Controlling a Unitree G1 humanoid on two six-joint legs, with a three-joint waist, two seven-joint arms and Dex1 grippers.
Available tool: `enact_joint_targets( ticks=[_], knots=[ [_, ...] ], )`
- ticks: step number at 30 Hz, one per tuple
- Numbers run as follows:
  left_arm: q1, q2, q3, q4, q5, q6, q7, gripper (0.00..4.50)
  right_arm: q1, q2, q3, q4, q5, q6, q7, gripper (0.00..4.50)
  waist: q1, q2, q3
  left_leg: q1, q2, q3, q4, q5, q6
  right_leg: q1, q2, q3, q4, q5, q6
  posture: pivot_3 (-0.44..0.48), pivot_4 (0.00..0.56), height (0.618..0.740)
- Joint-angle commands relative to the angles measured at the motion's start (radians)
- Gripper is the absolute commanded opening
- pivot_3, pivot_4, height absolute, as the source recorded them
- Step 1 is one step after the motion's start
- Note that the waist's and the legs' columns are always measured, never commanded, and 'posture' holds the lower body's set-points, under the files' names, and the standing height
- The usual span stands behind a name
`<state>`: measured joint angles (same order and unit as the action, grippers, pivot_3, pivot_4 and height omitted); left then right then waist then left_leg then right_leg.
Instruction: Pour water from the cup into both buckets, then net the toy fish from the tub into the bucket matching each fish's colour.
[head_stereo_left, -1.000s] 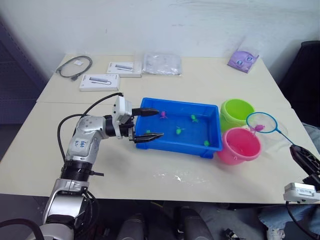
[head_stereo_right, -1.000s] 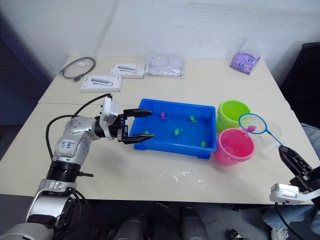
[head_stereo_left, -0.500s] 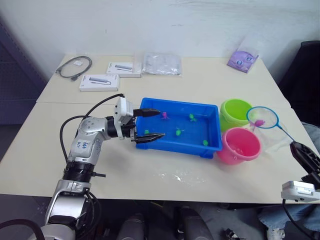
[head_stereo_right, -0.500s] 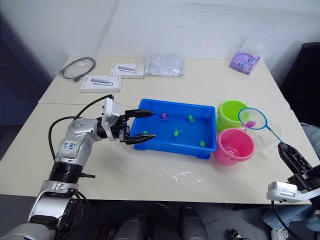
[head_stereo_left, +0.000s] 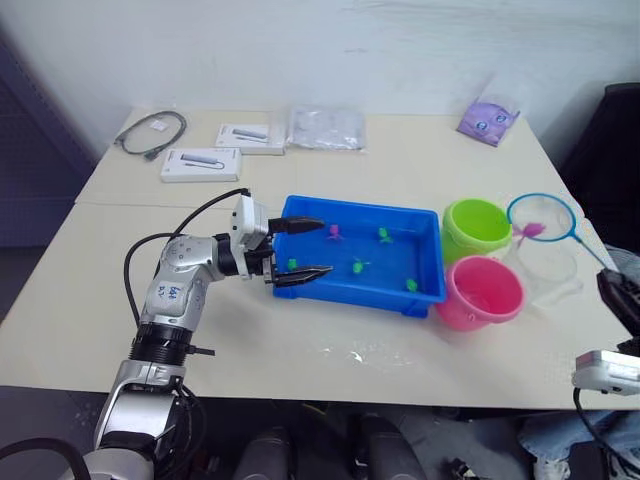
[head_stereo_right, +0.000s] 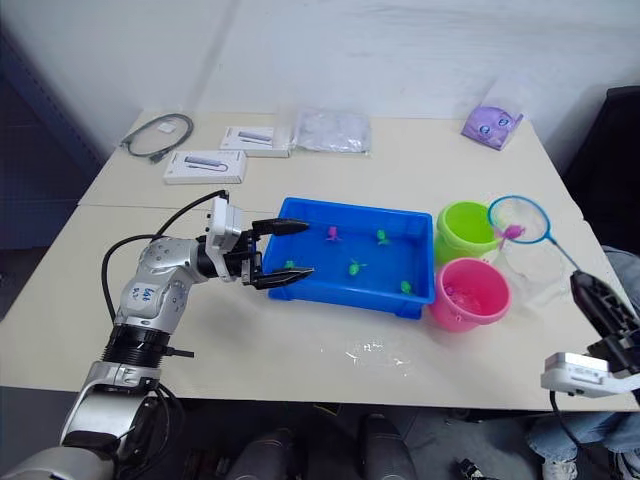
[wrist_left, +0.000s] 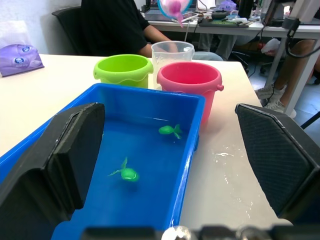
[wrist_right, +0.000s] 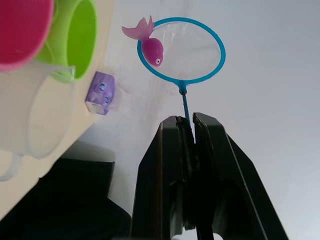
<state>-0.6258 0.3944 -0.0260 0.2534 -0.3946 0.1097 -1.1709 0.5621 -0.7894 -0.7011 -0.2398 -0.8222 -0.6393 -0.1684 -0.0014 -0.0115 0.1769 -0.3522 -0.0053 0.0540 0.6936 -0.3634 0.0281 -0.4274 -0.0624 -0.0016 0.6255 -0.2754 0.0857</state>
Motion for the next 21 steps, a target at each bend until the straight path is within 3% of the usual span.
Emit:
enact_joint_targets(
  ticks=[1, 6, 21],
  knots=[
    [-0.018, -0.004, 0.005, -0.004, -0.003, -0.014, 0.003, 4.49, 0.028, 0.015, 0.098, 0.095, -0.062, -0.012, -0.029, 0.00, 0.000, 0.000, 0.000, 0.000, 0.000, 0.000, 0.000, 0.000, 0.000, 0.000, 0.000, 0.000, 0.000, 0.000, 0.000, 0.000, 0.150, 0.740],
    [-0.024, 0.006, 0.012, 0.004, 0.000, -0.019, 0.001, 4.49, 0.029, 0.032, 0.022, 0.027, -0.054, 0.015, -0.092, 0.00, -0.003, 0.002, -0.001, 0.000, 0.000, 0.002, 0.000, 0.000, 0.001, -0.001, -0.001, 0.001, 0.000, 0.000, 0.000, 0.000, 0.150, 0.740],
    [-0.020, 0.015, 0.012, -0.014, -0.003, -0.006, 0.005, 4.49, -0.012, 0.019, 0.118, 0.048, -0.118, 0.039, -0.134, 0.00, 0.000, 0.000, -0.001, 0.001, 0.000, 0.004, -0.001, 0.000, 0.000, -0.001, 0.000, 0.003, 0.001, 0.000, 0.000, 0.000, 0.150, 0.740]
  ],
)
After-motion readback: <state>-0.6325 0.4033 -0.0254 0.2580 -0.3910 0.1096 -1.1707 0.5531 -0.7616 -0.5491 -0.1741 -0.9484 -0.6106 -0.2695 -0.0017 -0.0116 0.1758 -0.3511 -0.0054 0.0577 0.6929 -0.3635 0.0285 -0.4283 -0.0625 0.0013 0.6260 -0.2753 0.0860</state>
